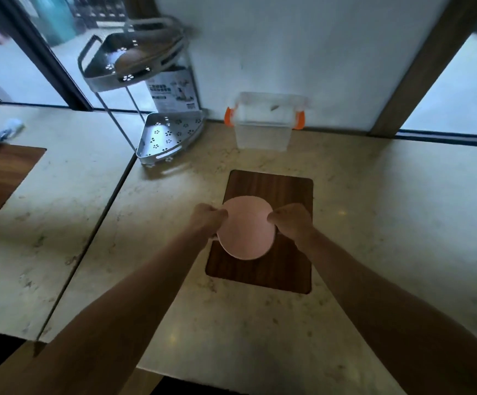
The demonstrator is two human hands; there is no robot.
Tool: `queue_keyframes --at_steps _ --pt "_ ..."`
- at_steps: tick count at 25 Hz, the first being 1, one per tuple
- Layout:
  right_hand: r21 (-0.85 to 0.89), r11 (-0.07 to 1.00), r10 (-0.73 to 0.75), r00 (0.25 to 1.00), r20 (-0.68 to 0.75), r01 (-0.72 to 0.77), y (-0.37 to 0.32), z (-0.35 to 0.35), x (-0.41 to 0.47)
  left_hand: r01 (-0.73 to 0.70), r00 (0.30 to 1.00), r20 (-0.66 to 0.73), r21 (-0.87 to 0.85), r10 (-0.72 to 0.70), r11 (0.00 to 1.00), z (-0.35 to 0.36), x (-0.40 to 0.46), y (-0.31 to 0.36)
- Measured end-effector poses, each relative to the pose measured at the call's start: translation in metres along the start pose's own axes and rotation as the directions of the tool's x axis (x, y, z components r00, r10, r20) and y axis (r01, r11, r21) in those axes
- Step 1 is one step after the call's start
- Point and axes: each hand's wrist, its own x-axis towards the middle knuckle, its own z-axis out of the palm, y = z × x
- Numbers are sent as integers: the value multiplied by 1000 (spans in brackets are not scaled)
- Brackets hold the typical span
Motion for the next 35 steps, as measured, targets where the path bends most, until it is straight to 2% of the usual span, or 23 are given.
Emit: queue_keyframes --at_steps 7,11,16,19,22,25,29,33,35 --pt "-25 998 -67 990 -121 64 -41 -56 50 -68 986 148 -85 80 994 10 49 78" --pt "51 994 -91 980 -179 101 -79 -77 87 -135 968 189 -160 165 978 -1 87 128" --pt "90 983 -136 962 -237 161 -129 -104 142 -240 930 210 -272 301 932 -21 139 190" --pt "127 970 -169 953 -252 206 -153 -118 180 -298 920 176 -265 349 917 -33 177 221" --pt "81 963 -229 939 -256 257 -173 -125 218 -321 915 156 -274 372 906 -36 217 245" --pt "-18 950 -304 911 -278 312 -179 -128 251 -420 880 139 -216 454 881 -32 249 257" --pt "-107 926 -378 870 -316 363 -175 -130 292 -614 783 94 -40 615 788 -13 289 263" --pt "-230 893 -445 836 -321 387 -162 -127 320 -700 711 71 168 700 694 9 316 261" --pt "-234 881 -469 824 -319 411 -153 -123 330 -703 703 72 225 708 675 18 325 255"
